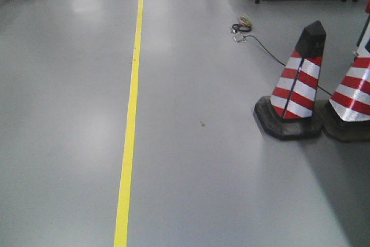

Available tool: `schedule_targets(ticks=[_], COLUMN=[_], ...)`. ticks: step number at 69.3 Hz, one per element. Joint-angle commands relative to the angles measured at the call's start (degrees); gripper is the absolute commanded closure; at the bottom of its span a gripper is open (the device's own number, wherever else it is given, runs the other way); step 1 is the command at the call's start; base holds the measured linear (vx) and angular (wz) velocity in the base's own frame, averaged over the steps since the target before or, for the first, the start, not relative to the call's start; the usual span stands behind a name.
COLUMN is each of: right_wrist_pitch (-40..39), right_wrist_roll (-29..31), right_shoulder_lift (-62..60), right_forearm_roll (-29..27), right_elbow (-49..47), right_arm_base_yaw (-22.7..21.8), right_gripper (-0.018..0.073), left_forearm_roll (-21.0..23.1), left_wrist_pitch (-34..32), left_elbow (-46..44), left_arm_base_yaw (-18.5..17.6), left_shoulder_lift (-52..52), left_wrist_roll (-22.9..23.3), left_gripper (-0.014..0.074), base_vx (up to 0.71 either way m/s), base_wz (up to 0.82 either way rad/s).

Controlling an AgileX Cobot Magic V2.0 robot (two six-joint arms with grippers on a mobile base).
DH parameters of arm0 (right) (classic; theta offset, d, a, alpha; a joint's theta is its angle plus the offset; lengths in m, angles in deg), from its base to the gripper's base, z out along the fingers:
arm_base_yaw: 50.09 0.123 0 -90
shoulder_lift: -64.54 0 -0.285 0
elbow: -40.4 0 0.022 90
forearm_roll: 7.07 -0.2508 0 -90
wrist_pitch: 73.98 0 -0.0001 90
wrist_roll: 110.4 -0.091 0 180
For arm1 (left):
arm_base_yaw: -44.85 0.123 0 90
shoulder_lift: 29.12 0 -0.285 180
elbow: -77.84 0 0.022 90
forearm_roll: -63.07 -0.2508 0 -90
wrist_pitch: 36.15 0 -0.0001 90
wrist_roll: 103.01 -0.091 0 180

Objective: Move and align brake pads A on conveyor
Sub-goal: 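Drive along the yellow floor line holding both brake pads, then turn past the red-and-white cones and drive up to the conveyor belt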

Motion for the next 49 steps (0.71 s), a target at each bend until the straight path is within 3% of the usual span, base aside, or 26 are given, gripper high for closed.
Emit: schedule_targets(ticks=[1, 29, 49], right_wrist_pitch=[-4.6, -4.6, -4.6], right_wrist_roll=[0.3, 0.3, 0.3], right_shoulder_lift=[0.0, 0.0, 0.0], right_forearm_roll=[0.6, 0.6, 0.6], right_elbow=[-1.6, -1.6, -1.6], right_arm_base_yaw=[-0.2, -0.2, -0.2], right_gripper=[0.0563, 0.0563, 0.0563], left_forearm_roll=[-1.5, -1.5, -1.5], left_wrist_pitch=[-1.2, -1.2, -1.2], left_elbow=[-1.5, -1.5, -1.5], left_arm_base_yaw=[-0.1, -0.1, -0.1], left_shoulder_lift=[-0.4, -0.4, -0.4], left_wrist_roll=[0.1, 0.1, 0.1], left_gripper=[0.0603, 0.0603, 0.0603], base_vx=[0.69, 0.63, 0.47], base_wz=[0.02, 0.01, -0.32])
